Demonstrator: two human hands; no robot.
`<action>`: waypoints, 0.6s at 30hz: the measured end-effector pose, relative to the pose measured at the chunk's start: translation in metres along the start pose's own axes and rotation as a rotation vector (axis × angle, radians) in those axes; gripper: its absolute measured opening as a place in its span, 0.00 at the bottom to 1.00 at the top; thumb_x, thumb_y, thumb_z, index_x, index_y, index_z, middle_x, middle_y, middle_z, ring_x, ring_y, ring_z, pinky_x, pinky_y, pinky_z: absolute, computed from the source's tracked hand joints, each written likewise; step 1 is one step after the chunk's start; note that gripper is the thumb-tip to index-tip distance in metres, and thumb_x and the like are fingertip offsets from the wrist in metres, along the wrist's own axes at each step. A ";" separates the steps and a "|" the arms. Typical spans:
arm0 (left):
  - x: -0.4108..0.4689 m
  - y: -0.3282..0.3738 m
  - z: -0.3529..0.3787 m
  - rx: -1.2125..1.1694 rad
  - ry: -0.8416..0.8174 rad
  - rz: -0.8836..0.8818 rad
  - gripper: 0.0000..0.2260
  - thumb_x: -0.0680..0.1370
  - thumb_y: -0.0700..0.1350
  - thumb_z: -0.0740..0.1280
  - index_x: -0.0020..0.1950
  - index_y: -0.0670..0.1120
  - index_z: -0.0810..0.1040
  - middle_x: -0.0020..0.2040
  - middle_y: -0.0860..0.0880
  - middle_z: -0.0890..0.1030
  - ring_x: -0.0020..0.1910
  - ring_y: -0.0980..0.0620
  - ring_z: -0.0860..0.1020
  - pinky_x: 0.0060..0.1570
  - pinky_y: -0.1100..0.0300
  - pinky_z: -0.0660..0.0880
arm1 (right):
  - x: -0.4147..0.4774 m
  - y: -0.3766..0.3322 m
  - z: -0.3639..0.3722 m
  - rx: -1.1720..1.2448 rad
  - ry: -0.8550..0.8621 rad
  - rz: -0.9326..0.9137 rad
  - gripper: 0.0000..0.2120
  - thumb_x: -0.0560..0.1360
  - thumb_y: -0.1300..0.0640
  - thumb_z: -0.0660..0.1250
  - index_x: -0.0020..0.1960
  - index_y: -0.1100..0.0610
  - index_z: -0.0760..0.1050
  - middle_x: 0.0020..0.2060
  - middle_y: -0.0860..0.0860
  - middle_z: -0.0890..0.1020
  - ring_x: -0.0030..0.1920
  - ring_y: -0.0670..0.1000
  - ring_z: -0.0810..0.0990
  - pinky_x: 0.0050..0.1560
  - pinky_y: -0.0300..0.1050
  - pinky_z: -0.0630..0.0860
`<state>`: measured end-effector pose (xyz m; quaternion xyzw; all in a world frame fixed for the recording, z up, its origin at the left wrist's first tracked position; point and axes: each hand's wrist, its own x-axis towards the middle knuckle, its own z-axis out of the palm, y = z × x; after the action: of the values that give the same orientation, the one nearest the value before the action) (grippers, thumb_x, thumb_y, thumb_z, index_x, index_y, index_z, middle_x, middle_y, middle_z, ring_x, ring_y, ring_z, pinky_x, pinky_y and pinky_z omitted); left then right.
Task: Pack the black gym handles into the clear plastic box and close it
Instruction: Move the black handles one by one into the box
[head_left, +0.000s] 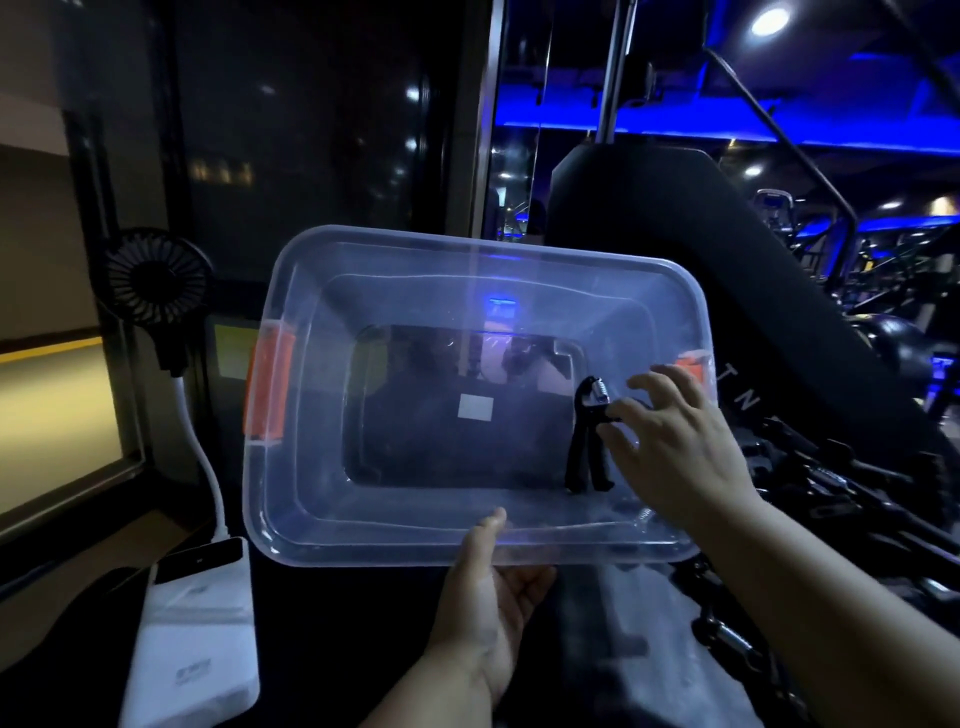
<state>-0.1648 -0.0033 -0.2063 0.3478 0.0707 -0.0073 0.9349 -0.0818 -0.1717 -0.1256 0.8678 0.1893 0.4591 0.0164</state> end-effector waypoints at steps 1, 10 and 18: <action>0.000 0.000 0.000 0.018 0.003 0.002 0.09 0.75 0.48 0.64 0.44 0.43 0.78 0.42 0.41 0.82 0.37 0.47 0.79 0.40 0.56 0.75 | -0.007 0.003 -0.007 0.024 0.066 0.017 0.14 0.74 0.49 0.62 0.45 0.56 0.82 0.51 0.58 0.79 0.58 0.62 0.74 0.58 0.52 0.70; -0.004 -0.003 0.004 0.122 -0.011 0.005 0.08 0.77 0.48 0.63 0.47 0.44 0.75 0.36 0.40 0.82 0.34 0.48 0.80 0.41 0.56 0.74 | -0.087 0.032 -0.018 0.221 0.094 0.402 0.24 0.75 0.41 0.55 0.60 0.56 0.74 0.56 0.55 0.77 0.60 0.58 0.71 0.64 0.51 0.63; -0.002 -0.007 0.005 0.132 -0.027 0.019 0.07 0.78 0.48 0.62 0.49 0.45 0.74 0.37 0.41 0.82 0.34 0.49 0.81 0.42 0.55 0.75 | -0.104 0.050 -0.026 0.255 0.045 0.621 0.29 0.72 0.35 0.52 0.63 0.52 0.73 0.60 0.54 0.75 0.66 0.57 0.66 0.69 0.49 0.57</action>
<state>-0.1672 -0.0119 -0.2071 0.4092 0.0543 -0.0078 0.9108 -0.1395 -0.2579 -0.1824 0.8687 -0.0277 0.4339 -0.2372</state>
